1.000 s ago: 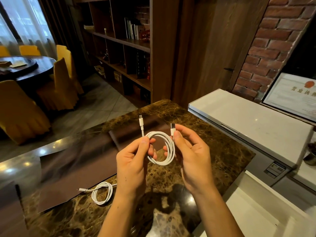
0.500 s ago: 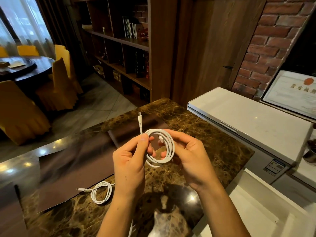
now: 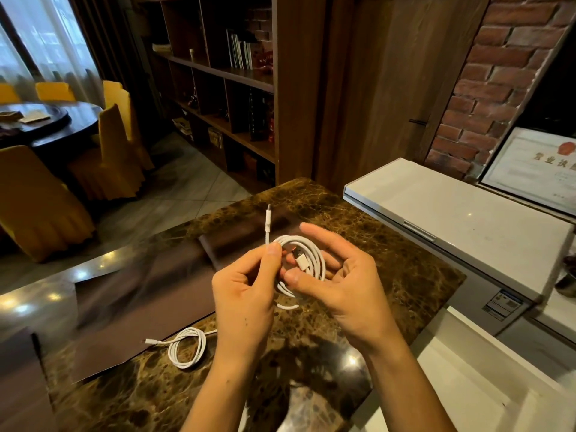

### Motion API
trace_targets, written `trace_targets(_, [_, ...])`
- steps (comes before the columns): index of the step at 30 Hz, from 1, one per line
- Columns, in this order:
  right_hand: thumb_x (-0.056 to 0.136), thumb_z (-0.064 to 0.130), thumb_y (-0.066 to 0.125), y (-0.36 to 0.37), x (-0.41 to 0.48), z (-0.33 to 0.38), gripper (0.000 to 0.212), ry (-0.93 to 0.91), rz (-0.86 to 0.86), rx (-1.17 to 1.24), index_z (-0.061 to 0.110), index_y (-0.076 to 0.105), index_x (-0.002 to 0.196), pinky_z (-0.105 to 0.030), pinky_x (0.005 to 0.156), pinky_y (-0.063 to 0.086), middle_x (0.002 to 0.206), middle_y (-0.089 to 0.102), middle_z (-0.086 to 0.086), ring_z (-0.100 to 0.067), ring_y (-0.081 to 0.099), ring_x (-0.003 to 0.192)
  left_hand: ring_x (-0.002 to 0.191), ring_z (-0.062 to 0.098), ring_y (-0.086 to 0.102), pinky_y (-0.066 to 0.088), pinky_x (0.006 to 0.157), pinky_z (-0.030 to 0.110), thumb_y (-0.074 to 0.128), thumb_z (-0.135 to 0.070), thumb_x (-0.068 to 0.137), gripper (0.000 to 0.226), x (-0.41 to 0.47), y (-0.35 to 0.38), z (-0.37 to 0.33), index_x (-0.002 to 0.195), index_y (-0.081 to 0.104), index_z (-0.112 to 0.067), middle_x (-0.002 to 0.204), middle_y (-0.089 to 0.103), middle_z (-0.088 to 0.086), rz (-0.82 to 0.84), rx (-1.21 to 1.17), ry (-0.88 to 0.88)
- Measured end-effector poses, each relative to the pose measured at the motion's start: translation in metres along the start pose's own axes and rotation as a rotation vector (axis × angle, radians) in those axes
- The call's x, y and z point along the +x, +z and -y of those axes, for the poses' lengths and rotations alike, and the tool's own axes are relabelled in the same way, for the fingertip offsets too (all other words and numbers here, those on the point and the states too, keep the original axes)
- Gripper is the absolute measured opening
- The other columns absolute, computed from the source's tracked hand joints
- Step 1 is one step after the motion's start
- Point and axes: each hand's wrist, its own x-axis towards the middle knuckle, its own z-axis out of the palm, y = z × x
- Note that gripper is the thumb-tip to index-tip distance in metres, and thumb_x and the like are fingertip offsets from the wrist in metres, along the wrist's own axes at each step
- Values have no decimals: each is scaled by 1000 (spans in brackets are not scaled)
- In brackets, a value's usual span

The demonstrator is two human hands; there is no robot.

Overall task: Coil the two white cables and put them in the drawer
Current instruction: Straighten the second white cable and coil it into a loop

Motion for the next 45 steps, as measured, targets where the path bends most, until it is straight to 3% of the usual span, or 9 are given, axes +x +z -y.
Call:
trace_targets(4, [77, 5, 86, 6, -4, -1, 70, -65, -54, -183, 31, 58, 135, -41, 84, 63, 109, 78, 0, -17, 75, 102, 85, 25, 76, 62, 82, 46, 59, -13, 101, 25, -3, 1, 5, 91, 81, -11, 85, 80, 6, -21, 27, -31])
trace_targets(12, [102, 29, 56, 14, -3, -18, 24, -283, -234, -692, 23, 66, 124, -31, 67, 62, 98, 76, 11, -4, 73, 87, 72, 17, 71, 57, 68, 33, 60, -18, 101, 23, -2, -5, 16, 94, 82, -16, 73, 75, 3, -49, 133, -2])
trace_targets(19, [102, 15, 56, 7, 6, -2, 16, -131, -329, -161, 18, 71, 103, -25, 67, 60, 89, 80, 0, -15, 77, 80, 91, 6, 73, 52, 83, 24, 56, -14, 101, 41, -2, -18, 19, 64, 71, -3, 71, 75, 3, -73, 50, -64])
trace_targets(28, [98, 19, 62, -6, 10, 3, 15, -140, -439, -32, 12, 76, 102, -24, 64, 58, 84, 78, -8, -19, 76, 76, 97, 12, 73, 55, 86, 36, 58, -28, 93, 39, -6, -7, 16, 59, 71, -16, 69, 71, 2, 31, -121, -128])
trace_targets(32, [95, 24, 63, -7, 7, 3, 20, -149, -380, -101, 17, 75, 109, -26, 73, 61, 87, 79, -4, -16, 76, 82, 98, 12, 73, 55, 93, 49, 60, -28, 92, 35, -7, -2, 22, 64, 77, -15, 71, 73, 3, -23, -176, -196])
trace_targets(37, [102, 28, 50, -5, 3, -3, 31, -137, -213, -207, 17, 72, 120, -29, 84, 60, 97, 77, -2, -17, 74, 95, 68, 17, 63, 51, 81, 43, 57, -18, 100, 39, -8, 3, 23, 65, 73, -16, 63, 64, 1, -84, -224, -210])
trace_targets(40, [103, 30, 47, -8, 3, -6, 30, -113, -171, -181, 22, 74, 115, -31, 87, 59, 101, 77, 0, -15, 72, 101, 80, 27, 60, 48, 91, 51, 54, -16, 103, 42, -4, 1, 24, 67, 74, -18, 62, 65, -2, -131, -269, -234])
trace_targets(43, [99, 34, 50, -13, 5, -7, 31, -61, -215, -77, 22, 78, 105, -27, 71, 56, 87, 73, 2, -11, 66, 78, 101, 27, 55, 40, 107, 53, 51, -17, 104, 44, -1, -2, 24, 67, 74, -20, 61, 66, -3, -173, -326, -264])
trace_targets(45, [97, 33, 52, -14, 6, -6, 31, 14, -191, 98, 20, 77, 108, -23, 57, 49, 81, 65, -1, -10, 55, 64, 91, 25, 55, 43, 96, 45, 50, -17, 104, 43, -2, 0, 20, 69, 75, -19, 60, 63, -4, -159, -358, -282])
